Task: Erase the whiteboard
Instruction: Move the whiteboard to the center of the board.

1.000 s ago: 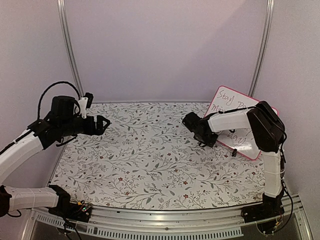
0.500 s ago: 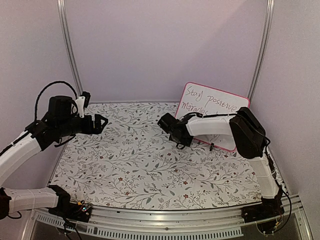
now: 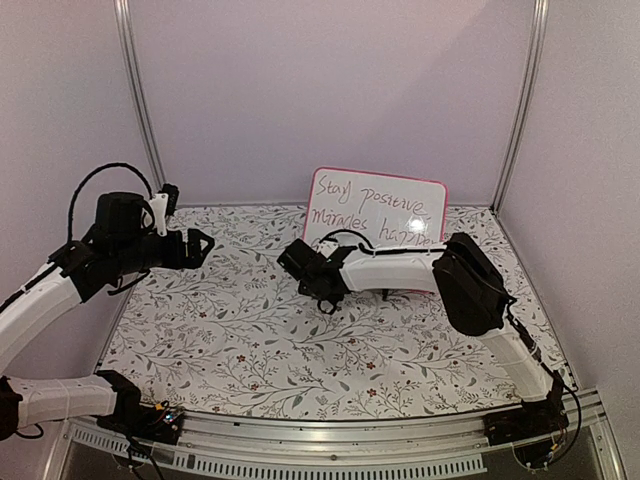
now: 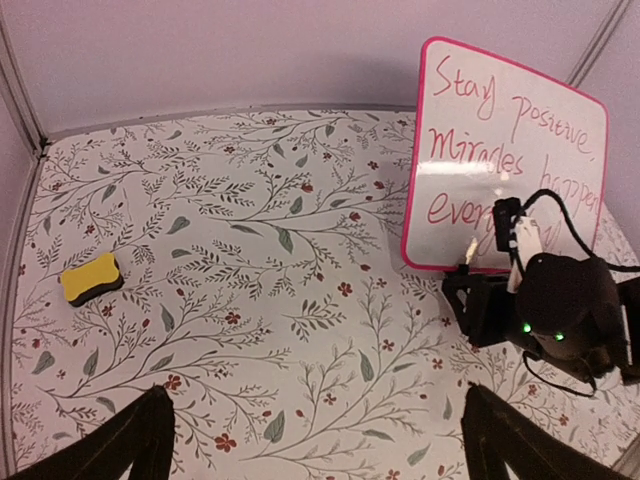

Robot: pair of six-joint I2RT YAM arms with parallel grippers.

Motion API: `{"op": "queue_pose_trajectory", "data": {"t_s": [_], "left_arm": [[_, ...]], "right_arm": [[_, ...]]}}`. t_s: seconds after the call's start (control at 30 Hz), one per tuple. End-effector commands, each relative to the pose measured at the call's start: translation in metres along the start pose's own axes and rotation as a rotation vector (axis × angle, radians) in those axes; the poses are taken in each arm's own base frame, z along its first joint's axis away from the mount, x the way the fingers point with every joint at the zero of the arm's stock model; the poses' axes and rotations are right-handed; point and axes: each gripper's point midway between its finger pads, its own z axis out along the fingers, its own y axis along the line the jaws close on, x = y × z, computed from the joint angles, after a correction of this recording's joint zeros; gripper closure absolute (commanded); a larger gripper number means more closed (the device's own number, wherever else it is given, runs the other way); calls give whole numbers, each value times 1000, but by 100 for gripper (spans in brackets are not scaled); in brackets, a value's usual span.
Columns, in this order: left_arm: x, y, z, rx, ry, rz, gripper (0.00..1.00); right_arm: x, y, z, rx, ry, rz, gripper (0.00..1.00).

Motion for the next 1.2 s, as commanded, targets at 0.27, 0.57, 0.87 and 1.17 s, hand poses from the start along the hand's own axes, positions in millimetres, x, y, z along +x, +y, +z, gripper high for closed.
{"op": "queue_pose_trajectory", "data": {"t_s": [0.27, 0.57, 0.87, 1.17], "left_arm": [[2, -6, 9, 41, 23, -17, 0], [-5, -49, 29, 181, 29, -7, 0], [26, -129, 84, 94, 134, 255, 0], [25, -180, 161, 115, 168, 252, 0]], "right_arm": [[-42, 28, -83, -264, -58, -118, 19], [-106, -5, -178, -438, -163, -306, 1], [-198, -110, -216, -616, -185, -295, 1], [-196, -194, -178, -618, -146, -163, 1]]}}
